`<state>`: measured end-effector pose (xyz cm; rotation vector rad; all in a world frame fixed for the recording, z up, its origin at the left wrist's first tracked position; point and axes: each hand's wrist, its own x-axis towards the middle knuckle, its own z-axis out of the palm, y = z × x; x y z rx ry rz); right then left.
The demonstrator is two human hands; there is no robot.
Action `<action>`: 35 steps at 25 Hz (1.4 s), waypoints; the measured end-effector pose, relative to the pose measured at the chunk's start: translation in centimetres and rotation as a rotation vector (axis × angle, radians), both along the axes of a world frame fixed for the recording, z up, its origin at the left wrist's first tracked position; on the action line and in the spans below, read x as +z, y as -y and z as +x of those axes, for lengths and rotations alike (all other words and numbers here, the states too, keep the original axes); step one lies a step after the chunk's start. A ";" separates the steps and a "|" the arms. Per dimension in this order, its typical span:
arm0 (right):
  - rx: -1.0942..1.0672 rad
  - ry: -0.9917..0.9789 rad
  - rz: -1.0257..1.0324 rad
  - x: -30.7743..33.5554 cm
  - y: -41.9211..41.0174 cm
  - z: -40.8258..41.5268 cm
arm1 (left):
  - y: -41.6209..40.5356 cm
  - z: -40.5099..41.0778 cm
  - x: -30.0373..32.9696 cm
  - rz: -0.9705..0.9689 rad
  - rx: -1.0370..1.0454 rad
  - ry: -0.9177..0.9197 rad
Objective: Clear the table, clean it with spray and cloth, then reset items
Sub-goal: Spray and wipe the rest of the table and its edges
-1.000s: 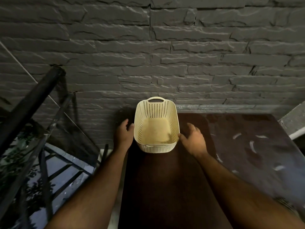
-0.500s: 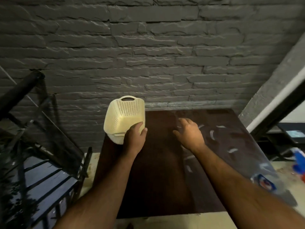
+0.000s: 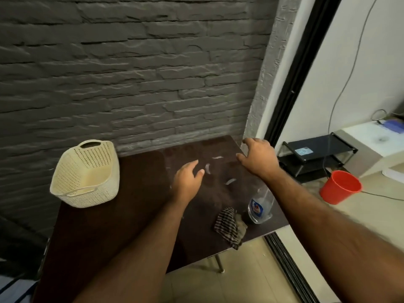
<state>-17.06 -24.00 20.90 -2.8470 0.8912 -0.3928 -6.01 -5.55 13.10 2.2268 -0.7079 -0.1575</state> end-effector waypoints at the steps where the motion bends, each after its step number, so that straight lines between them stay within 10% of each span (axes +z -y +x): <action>1: -0.033 -0.014 0.013 0.0 1.2 -0.7 | 1.2 -0.3 -0.2 0.004 -0.028 -0.010; 8: -0.204 0.055 0.556 -1.4 7.7 -5.3 | 8.1 -0.9 -4.9 0.143 -0.172 -0.171; 19: 0.138 0.035 1.245 -7.6 11.2 -9.2 | 11.8 -8.1 -14.3 0.685 -0.093 -0.407; 26: 0.348 -0.112 1.219 -10.2 12.8 -9.0 | 13.6 -12.8 -18.1 0.704 0.283 -0.172; 35: 0.409 -0.047 0.990 -11.8 12.1 -7.6 | 11.4 -10.3 -18.3 0.592 0.477 -0.339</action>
